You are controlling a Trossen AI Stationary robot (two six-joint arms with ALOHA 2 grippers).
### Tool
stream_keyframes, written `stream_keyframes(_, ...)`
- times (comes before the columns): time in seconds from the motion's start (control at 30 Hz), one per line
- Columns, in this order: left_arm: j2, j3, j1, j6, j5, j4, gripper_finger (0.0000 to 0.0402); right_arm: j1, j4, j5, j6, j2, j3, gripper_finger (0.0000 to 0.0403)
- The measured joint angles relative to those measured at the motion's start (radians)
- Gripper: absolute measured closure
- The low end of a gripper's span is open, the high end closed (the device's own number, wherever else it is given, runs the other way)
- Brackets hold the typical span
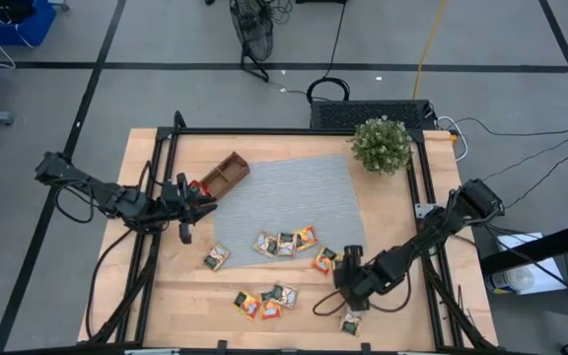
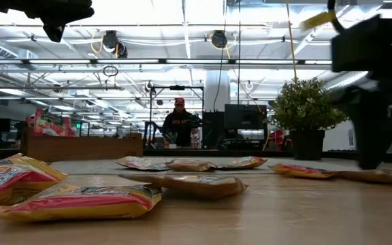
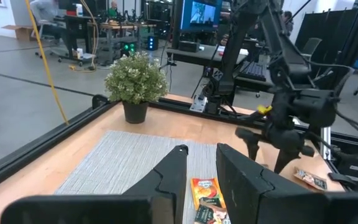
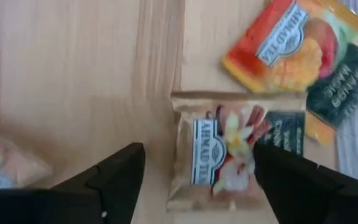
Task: Pick & Place Tea
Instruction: Put the brown tea bag into the middle section of the wooden organizer
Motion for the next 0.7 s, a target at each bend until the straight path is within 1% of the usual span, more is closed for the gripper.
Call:
stream_keyframes(0.1, 0.0, 0.0, 0.0, 0.0, 0.0, 0.0, 0.0309, -0.018, 0.091, -0.014, 0.006, -0.001, -0.043, 0.0124)
stream_keyframes(0.17, 0.0, 0.0, 0.0, 0.0, 0.0, 0.0, 0.0309, -0.029, 0.09, -0.01, 0.044, 0.001, -0.064, 0.0136)
stream_keyframes(0.27, 0.0, 0.0, 0.0, 0.0, 0.0, -0.001, 0.0309, -0.052, 0.079, -0.046, 0.093, 0.002, -0.103, 0.0167)
stream_keyframes(0.33, 0.0, 0.0, 0.0, 0.0, 0.0, 0.0, 0.0309, -0.064, 0.077, -0.067, 0.14, 0.001, -0.13, 0.02)
stream_keyframes(0.4, 0.0, 0.0, 0.0, 0.0, 0.0, 0.0, 0.0309, -0.071, 0.081, -0.091, 0.174, -0.001, -0.146, 0.0243)
stream_keyframes(0.5, 0.0, 0.0, 0.0, 0.0, 0.0, 0.0, 0.0309, -0.063, 0.088, -0.094, 0.174, -0.004, -0.148, 0.0318)
stream_keyframes(0.57, 0.0, 0.0, 0.0, 0.0, 0.0, 0.0, 0.0309, -0.052, 0.127, -0.117, 0.157, -0.019, -0.15, 0.0371)
stream_keyframes(0.6, 0.0, 0.0, 0.0, 0.0, 0.0, -0.001, 0.0309, -0.047, 0.153, -0.124, 0.151, -0.03, -0.15, 0.0385)
stream_keyframes(0.63, 0.0, 0.0, 0.0, 0.0, 0.0, 0.0, 0.0309, -0.041, 0.18, -0.125, 0.149, -0.046, -0.145, 0.0391)
stream_keyframes(0.7, 0.0, 0.0, 0.0, 0.0, 0.0, -0.001, 0.0309, -0.037, 0.207, -0.121, 0.153, -0.077, -0.121, 0.0391)
